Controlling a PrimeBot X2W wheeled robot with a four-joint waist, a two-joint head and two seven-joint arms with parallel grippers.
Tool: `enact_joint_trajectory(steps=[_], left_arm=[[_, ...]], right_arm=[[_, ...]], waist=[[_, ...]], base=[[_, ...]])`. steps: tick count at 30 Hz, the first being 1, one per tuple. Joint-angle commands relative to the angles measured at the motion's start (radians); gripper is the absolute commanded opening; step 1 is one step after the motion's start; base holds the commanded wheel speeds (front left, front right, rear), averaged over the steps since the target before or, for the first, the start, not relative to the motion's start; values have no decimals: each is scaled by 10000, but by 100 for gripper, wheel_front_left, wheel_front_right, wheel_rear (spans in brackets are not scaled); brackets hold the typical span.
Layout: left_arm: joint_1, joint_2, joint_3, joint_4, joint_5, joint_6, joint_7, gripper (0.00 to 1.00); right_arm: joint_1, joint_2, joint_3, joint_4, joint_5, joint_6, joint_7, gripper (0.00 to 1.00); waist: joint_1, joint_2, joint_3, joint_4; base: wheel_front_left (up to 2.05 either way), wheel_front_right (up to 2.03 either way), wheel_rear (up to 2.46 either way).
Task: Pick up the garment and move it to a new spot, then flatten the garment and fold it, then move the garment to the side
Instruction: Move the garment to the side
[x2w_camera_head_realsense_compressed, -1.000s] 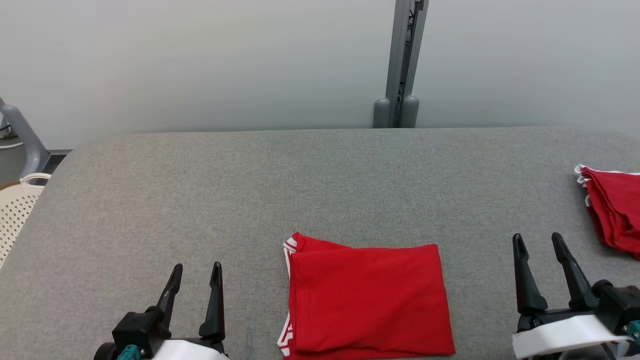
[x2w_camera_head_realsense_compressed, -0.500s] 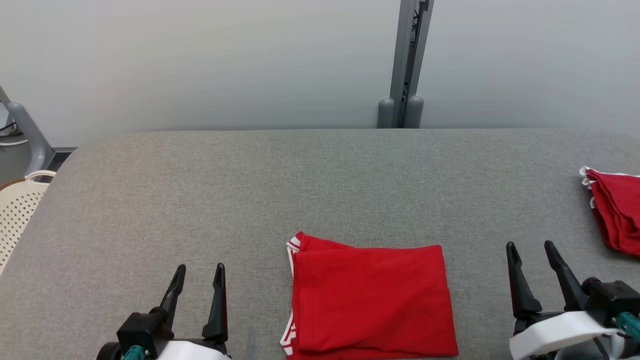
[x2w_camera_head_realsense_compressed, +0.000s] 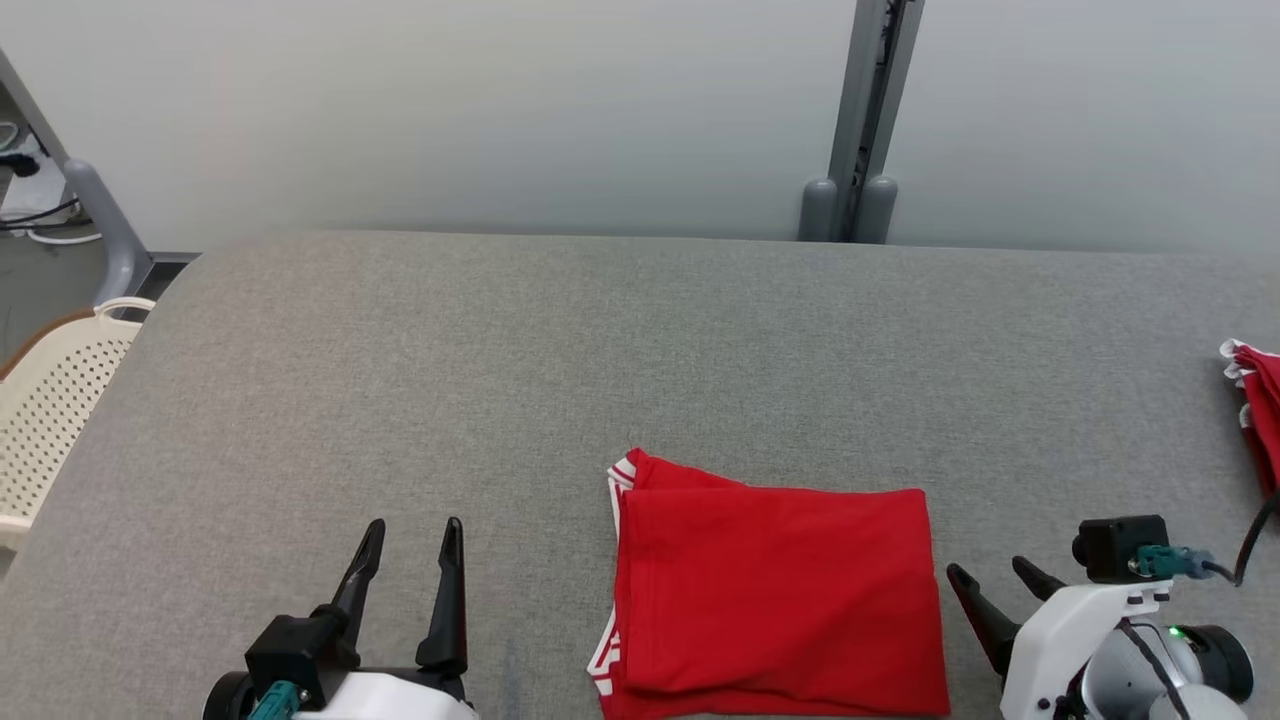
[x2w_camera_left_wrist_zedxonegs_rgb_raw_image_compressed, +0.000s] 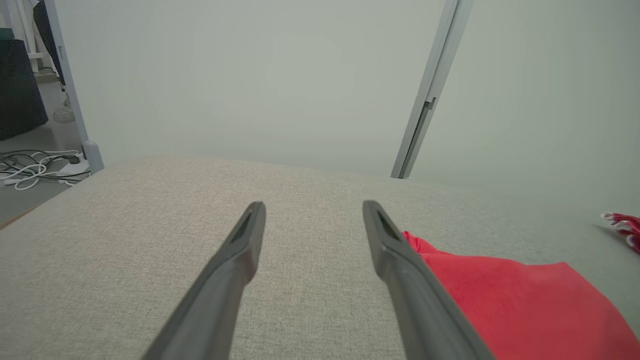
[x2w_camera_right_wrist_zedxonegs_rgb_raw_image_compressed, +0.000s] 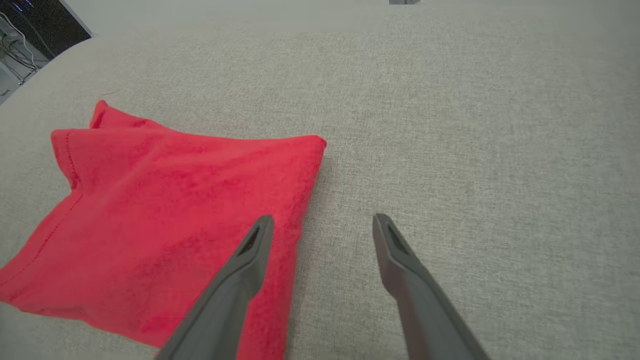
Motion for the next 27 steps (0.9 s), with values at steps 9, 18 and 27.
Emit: enact_joint_trajectory(steps=[9,18,27], left_arm=[[-433,-89,141,26,235,-87,-41,100],[-617,-216,313,33,369,-207,-41,100],[-699,-312,419,57,525,-289,-41,100]], right_arm=[[-871,-722,560,795,1834,4,1105,100],[-1407,-975,1366,1441,3155,4,1708,99],[-1825,-1368,1927,1400,3767,4,1212,0]], waist=[[0,0,757,642],[0,0,1095,811],[0,0,1203,597]], base=[[0,0,0],[0,0,0],[0,0,0]])
